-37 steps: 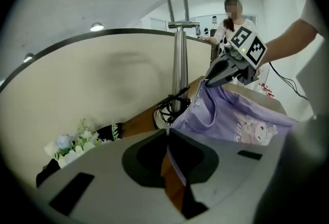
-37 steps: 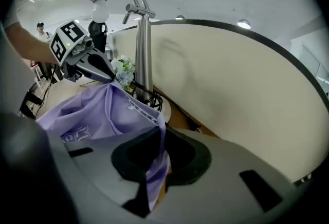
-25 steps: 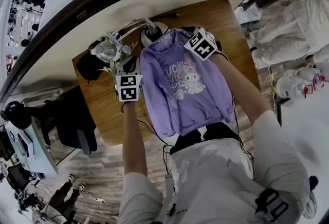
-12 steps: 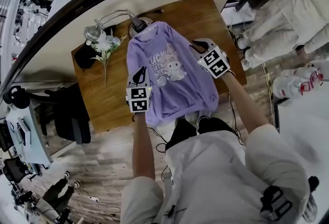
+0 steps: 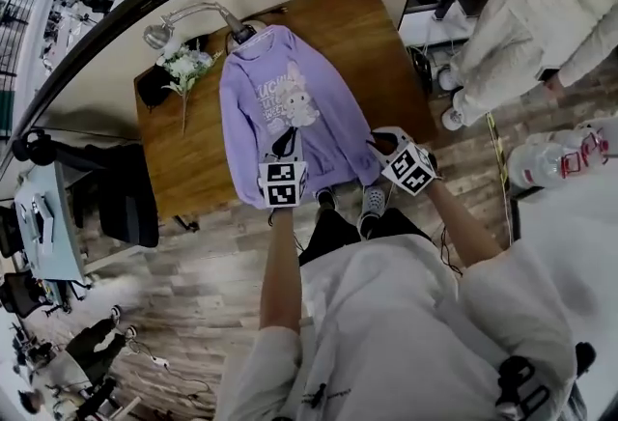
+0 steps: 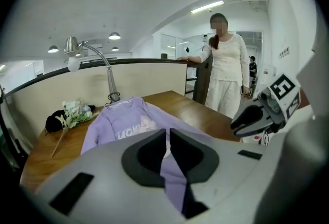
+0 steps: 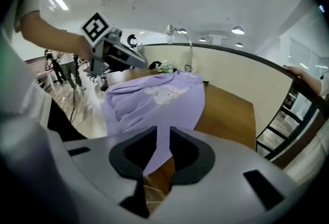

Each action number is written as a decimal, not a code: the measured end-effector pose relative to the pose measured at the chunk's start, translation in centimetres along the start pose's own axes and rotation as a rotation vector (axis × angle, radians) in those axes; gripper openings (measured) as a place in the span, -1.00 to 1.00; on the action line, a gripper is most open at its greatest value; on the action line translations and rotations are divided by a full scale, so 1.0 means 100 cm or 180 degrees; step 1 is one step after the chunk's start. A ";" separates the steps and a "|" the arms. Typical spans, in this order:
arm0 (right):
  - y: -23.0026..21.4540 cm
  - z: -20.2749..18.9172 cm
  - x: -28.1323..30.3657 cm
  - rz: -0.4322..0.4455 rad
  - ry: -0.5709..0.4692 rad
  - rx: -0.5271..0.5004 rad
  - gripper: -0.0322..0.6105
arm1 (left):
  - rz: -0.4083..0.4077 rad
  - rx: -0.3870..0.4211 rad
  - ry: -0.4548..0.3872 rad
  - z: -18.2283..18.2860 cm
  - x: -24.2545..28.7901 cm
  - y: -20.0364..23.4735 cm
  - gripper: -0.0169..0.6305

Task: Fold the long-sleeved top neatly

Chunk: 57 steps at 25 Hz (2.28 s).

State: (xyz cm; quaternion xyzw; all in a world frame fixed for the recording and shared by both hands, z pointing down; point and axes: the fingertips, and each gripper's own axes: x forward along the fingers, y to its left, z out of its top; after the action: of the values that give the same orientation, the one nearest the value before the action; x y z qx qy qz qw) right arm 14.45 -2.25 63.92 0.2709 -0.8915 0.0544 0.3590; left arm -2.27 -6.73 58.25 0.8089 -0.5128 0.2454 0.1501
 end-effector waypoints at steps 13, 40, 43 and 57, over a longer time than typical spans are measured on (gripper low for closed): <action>0.103 -0.101 -0.002 0.0167 0.0322 -0.1009 -0.41 | 0.0027 0.0058 0.0081 -0.015 -0.025 -0.073 -0.83; -0.188 0.044 -0.130 -0.1036 -0.1166 0.1047 -0.86 | 0.0182 -0.0131 -0.0072 0.004 -0.030 -0.062 -0.83; -0.234 0.047 -0.135 -0.1184 -0.1097 0.1110 -0.86 | 0.0214 -0.0152 -0.0073 0.006 -0.028 -0.056 -0.83; -0.390 -0.073 -0.101 -0.1607 -0.0291 0.2671 -0.86 | 0.0575 -0.0363 0.0041 -0.003 -0.021 -0.013 -0.83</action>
State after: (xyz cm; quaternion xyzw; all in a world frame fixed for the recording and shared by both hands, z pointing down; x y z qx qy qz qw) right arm 45.25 -28.75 58.72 0.6019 -0.7140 0.3082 0.1814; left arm -1.91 -4.44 57.40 0.7479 -0.5958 0.2335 0.1764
